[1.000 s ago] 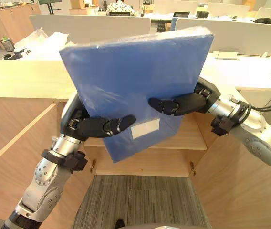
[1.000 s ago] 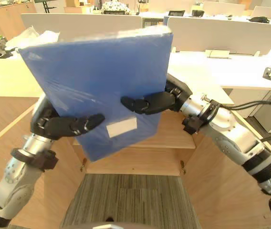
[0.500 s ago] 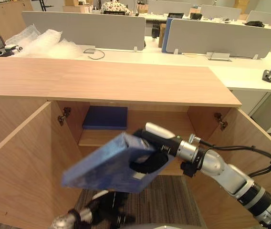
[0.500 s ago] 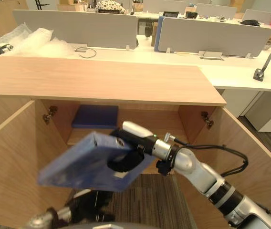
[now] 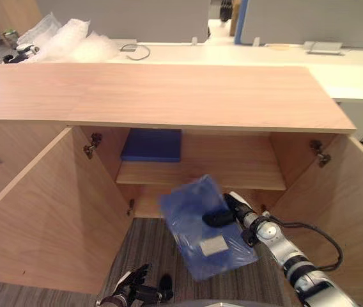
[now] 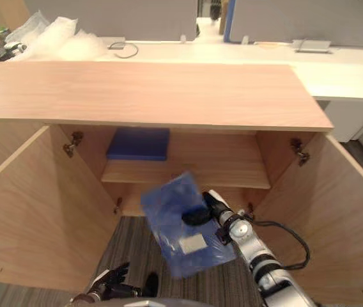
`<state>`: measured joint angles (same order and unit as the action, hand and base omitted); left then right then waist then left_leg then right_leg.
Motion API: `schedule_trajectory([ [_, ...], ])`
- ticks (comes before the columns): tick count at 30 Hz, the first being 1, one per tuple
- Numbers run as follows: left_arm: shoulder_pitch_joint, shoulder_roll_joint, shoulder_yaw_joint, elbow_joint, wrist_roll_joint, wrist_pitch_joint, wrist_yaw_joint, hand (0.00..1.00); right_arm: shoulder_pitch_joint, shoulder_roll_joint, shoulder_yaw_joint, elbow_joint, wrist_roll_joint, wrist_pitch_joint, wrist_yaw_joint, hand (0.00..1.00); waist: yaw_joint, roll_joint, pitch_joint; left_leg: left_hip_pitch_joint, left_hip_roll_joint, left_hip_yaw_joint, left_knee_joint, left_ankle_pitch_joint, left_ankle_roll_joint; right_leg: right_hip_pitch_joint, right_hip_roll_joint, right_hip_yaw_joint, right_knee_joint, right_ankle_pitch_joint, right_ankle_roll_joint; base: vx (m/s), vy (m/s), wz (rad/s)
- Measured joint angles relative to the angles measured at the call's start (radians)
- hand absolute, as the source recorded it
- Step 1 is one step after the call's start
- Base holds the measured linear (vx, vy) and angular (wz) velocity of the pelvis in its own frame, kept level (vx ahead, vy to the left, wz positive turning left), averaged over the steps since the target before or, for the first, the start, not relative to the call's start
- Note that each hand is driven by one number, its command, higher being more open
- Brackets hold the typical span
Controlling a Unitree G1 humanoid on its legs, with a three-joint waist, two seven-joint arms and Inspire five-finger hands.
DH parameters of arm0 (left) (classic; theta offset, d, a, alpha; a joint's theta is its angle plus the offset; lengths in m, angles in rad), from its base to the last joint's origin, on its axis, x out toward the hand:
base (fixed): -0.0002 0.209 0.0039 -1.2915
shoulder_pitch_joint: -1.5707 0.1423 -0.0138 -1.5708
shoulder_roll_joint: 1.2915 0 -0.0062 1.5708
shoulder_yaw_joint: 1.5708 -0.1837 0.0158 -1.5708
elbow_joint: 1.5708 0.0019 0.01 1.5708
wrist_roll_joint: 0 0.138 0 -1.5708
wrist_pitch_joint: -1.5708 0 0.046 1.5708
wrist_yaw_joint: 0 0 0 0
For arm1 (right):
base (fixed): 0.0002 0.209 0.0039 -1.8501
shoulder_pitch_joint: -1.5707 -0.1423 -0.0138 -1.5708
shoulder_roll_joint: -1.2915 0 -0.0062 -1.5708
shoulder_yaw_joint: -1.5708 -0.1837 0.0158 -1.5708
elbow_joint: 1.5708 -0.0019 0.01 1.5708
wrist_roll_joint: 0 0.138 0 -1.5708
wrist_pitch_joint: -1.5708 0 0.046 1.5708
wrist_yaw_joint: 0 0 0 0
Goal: Walk over to the cabinet, pick up the folder, carry it to the office cabinet, place the folder inside the office cabinet, then close the office cabinet door
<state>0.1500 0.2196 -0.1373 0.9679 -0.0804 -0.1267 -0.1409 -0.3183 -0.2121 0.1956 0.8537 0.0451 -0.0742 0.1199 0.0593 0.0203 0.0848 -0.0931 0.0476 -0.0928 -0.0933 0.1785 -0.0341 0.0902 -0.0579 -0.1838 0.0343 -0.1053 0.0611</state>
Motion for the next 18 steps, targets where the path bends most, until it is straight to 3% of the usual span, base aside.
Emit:
schedule_trajectory([
  [2,-0.010,-0.015,0.024,-0.003,0.013,0.001,0.034,1.00,-0.055,0.066,-0.117,0.113,0.296,0.015,-0.086,0.00,0.024,0.005,0.017,-0.002,-0.004,-0.005,0.004,0.000,0.000,0.002,-0.001,-0.005,-0.001,-0.001,0.001,0.09,-0.015,0.12],
  [5,-0.016,-0.036,0.069,-0.004,0.013,0.010,0.080,1.00,-0.134,0.126,-0.245,0.161,0.711,0.010,-0.154,0.00,0.033,0.012,0.037,-0.009,-0.011,-0.026,0.004,0.000,0.000,0.005,-0.003,-0.025,-0.003,-0.005,0.007,0.04,-0.010,0.17],
  [8,-0.015,-0.053,0.099,-0.013,0.012,0.023,0.103,1.00,-0.184,0.145,-0.357,0.162,0.995,-0.039,-0.171,0.00,0.043,0.018,0.048,-0.017,-0.028,-0.062,0.004,0.003,0.004,0.019,-0.015,-0.064,-0.006,-0.014,0.014,0.01,0.009,0.42],
  [10,-0.010,-0.068,0.124,-0.038,0.011,0.032,0.123,1.00,-0.241,0.157,-0.464,0.160,1.226,-0.112,-0.171,0.00,0.051,0.022,0.065,-0.026,-0.047,-0.105,0.000,0.005,0.007,0.030,-0.023,-0.110,-0.008,-0.026,0.017,-0.01,0.000,0.57],
  [15,-0.002,-0.087,0.155,-0.111,0.000,0.042,0.138,1.00,-0.338,0.162,-0.667,0.067,1.453,-0.252,-0.201,0.00,0.084,0.033,0.110,-0.107,-0.078,-0.168,0.056,0.001,0.012,-0.025,-0.050,-0.182,0.076,-0.071,0.025,0.02,0.019,0.48],
  [18,-0.010,-0.117,0.172,-0.172,-0.038,0.042,0.145,1.00,-0.413,0.139,-0.733,-0.066,1.491,-0.304,-0.233,0.00,0.090,0.068,0.173,-0.246,-0.122,-0.175,0.304,-0.101,0.028,-0.127,-0.097,-0.203,0.284,-0.148,0.024,-0.02,0.107,0.32],
])
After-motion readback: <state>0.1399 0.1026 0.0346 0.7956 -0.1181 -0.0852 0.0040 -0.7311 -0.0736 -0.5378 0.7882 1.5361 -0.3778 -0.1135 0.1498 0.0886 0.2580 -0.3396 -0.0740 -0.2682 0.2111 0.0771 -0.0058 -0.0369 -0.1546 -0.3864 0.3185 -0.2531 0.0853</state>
